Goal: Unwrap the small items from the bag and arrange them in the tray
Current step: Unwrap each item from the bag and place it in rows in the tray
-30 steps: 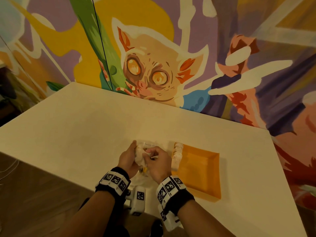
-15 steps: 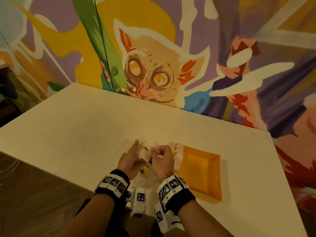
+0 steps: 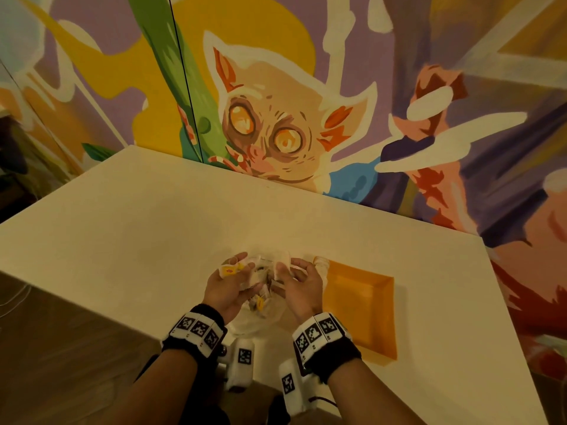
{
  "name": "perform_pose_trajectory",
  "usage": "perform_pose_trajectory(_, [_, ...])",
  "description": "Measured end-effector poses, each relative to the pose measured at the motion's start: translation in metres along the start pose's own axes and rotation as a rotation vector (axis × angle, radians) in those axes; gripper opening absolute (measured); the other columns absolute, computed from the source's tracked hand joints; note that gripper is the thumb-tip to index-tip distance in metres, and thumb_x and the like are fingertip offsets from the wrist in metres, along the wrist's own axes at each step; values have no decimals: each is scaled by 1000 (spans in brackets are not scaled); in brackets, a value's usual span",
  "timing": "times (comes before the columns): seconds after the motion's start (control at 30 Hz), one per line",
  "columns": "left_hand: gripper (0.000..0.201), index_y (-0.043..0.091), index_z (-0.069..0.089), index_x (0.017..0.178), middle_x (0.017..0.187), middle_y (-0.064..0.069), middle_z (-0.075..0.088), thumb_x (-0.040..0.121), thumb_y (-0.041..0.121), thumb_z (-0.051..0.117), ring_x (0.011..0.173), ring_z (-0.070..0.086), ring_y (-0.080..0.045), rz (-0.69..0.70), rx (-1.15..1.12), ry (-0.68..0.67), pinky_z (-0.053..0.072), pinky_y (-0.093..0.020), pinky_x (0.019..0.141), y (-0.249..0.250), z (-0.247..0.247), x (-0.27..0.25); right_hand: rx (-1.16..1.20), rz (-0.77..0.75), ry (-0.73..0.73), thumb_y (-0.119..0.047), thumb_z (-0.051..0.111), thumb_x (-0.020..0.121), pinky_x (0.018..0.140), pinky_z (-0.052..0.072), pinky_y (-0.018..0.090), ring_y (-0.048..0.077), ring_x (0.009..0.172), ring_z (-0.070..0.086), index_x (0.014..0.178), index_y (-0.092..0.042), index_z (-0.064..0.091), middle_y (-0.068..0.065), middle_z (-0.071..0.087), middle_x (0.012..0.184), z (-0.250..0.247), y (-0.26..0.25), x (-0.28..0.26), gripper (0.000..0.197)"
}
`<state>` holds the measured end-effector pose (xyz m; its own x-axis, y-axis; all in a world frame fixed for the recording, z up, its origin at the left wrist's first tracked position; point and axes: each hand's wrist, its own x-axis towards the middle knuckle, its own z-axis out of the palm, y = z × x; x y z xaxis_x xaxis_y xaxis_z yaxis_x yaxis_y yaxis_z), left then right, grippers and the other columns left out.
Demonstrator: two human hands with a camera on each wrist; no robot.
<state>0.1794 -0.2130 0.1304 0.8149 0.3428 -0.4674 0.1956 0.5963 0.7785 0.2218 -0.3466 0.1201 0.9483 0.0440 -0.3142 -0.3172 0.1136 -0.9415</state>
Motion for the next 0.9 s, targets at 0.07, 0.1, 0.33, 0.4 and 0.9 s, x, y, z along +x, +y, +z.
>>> perform_pose_trajectory(0.07, [31,12,61,116,116,-12,61,93,-7,54,107,60,-25,-36,-13,-28,59,-38,70,4,-3,3,60,9,-64,-14,72,86,72,61,40,23,84,72,111,-19,61,10,70,102,-7,-4,-3,27])
perform_pose_trajectory(0.1, [32,10,61,116,118,-13,60,91,-8,54,107,60,-26,-65,-5,-39,57,-39,73,7,-3,3,72,2,-79,-13,70,88,71,61,39,22,82,73,113,-15,62,10,71,103,-9,-5,-4,27])
perform_pose_trajectory(0.33, [32,6,61,103,104,-18,69,85,32,66,101,64,-35,-342,-228,-156,52,-47,89,22,3,-4,-104,-105,-64,-22,74,84,72,61,43,16,77,68,78,-16,70,-7,65,73,-26,-6,-6,10])
perform_pose_trajectory(0.4, [42,4,62,103,100,-17,69,84,42,65,95,64,-32,-402,-286,-193,54,-45,85,24,5,-3,-185,-146,-71,-30,76,81,75,60,42,17,82,70,81,-18,74,-5,72,79,-28,-4,-5,12])
perform_pose_trajectory(0.9, [18,4,70,92,80,-7,65,84,20,73,67,58,-22,-49,253,-175,48,-31,56,18,27,-12,-99,-29,-184,-17,71,88,63,59,32,18,74,70,83,-8,68,11,70,84,-19,-10,-8,10])
